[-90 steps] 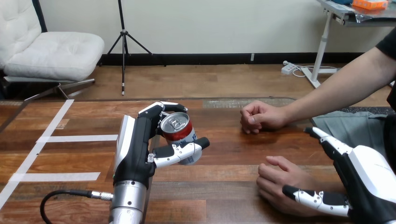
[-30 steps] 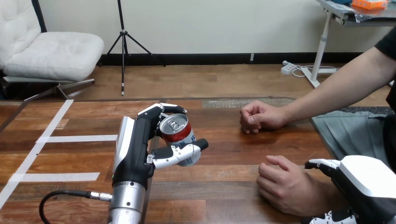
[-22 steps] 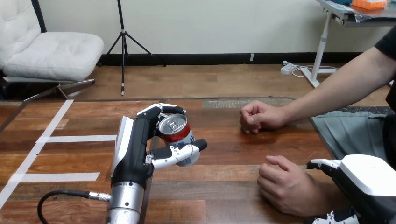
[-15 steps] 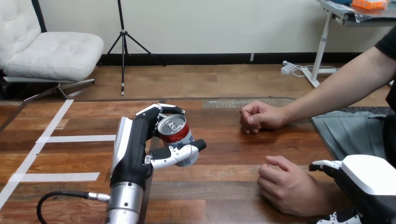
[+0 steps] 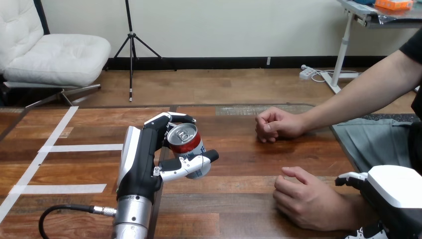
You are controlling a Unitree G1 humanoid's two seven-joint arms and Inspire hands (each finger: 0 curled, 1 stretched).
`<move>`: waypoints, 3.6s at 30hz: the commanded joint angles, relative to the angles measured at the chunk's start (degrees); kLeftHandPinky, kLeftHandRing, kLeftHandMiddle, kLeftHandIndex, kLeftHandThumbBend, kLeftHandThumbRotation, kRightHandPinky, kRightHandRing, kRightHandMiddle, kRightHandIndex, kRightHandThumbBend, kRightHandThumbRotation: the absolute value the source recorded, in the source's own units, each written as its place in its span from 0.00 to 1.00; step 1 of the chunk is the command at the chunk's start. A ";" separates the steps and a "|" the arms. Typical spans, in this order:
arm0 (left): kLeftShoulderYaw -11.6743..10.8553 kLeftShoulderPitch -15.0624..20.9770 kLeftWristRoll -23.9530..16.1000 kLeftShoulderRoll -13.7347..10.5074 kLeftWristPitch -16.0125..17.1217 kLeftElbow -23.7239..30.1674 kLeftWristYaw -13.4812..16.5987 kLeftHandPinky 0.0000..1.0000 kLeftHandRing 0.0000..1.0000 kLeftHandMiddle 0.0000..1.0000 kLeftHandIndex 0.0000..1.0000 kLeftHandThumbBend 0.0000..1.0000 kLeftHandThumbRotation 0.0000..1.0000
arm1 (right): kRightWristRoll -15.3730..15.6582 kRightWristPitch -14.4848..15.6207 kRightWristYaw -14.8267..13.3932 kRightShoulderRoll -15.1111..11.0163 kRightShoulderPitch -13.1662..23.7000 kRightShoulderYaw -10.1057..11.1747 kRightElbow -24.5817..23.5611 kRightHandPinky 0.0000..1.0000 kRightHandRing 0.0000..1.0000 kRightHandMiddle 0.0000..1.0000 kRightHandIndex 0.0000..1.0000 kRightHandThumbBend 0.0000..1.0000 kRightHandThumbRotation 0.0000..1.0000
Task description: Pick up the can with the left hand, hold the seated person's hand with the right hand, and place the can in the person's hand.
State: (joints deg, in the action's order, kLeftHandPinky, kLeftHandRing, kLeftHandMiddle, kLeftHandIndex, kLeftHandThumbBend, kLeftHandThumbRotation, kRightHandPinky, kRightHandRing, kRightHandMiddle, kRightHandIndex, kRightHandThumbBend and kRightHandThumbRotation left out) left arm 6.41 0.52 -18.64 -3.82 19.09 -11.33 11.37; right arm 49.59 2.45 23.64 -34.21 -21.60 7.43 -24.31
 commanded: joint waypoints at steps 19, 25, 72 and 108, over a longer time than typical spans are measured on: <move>-0.39 4.85 0.06 -0.04 1.98 0.81 0.69 0.46 0.42 0.43 0.57 0.70 0.00 | 2.69 2.30 1.22 -1.82 4.79 -1.36 -0.72 0.73 0.79 0.81 0.79 0.83 0.24; -0.47 4.81 0.12 -0.05 2.29 0.81 0.79 0.46 0.42 0.43 0.57 0.71 0.00 | 2.87 2.91 1.86 -1.53 5.48 -1.81 -0.15 0.71 0.78 0.81 0.79 0.83 0.22; -0.79 3.55 0.63 -0.03 1.70 2.21 0.11 0.46 0.42 0.44 0.57 0.69 0.00 | 3.17 2.17 -1.12 -1.76 10.97 -6.40 7.85 0.66 0.73 0.77 0.75 0.82 0.05; -1.01 3.30 0.59 -0.32 2.31 2.51 0.33 0.46 0.42 0.44 0.57 0.69 0.00 | 4.69 4.62 2.81 -3.54 15.30 -9.93 11.15 0.67 0.73 0.76 0.75 0.79 0.00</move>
State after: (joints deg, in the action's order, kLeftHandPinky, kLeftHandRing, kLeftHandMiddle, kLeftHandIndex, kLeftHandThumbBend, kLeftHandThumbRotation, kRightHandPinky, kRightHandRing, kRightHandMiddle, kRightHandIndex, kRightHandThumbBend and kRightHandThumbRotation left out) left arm 5.88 0.51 -18.54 -3.95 19.26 -11.32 11.36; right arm 54.37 6.62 26.53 -36.34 -9.94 -2.05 -14.17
